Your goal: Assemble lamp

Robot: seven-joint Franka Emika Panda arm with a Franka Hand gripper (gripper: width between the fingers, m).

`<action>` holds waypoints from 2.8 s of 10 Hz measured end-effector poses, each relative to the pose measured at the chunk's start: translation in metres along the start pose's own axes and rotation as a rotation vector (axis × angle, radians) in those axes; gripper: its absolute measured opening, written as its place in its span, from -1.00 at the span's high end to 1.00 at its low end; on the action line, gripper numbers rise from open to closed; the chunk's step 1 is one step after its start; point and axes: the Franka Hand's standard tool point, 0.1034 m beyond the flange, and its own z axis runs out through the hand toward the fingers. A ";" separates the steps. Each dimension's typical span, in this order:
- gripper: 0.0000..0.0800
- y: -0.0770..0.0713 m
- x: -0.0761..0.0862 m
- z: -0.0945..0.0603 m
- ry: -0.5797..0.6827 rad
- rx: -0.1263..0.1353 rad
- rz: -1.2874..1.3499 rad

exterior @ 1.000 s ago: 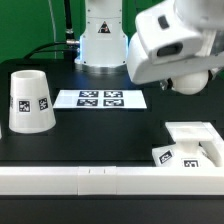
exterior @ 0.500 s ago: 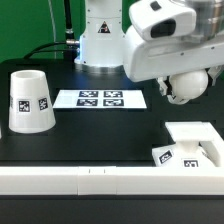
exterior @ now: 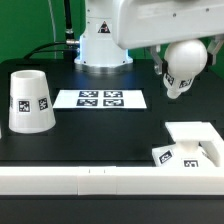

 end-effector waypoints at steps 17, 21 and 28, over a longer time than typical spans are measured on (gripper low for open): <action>-0.44 0.008 0.043 -0.002 0.452 -0.067 -0.030; -0.44 0.006 0.048 0.005 0.448 -0.064 -0.031; -0.44 0.006 0.042 0.022 0.422 -0.061 -0.030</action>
Offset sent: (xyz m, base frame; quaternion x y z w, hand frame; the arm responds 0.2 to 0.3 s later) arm 0.0000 0.0000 0.0000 0.0000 0.1938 0.0000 0.9810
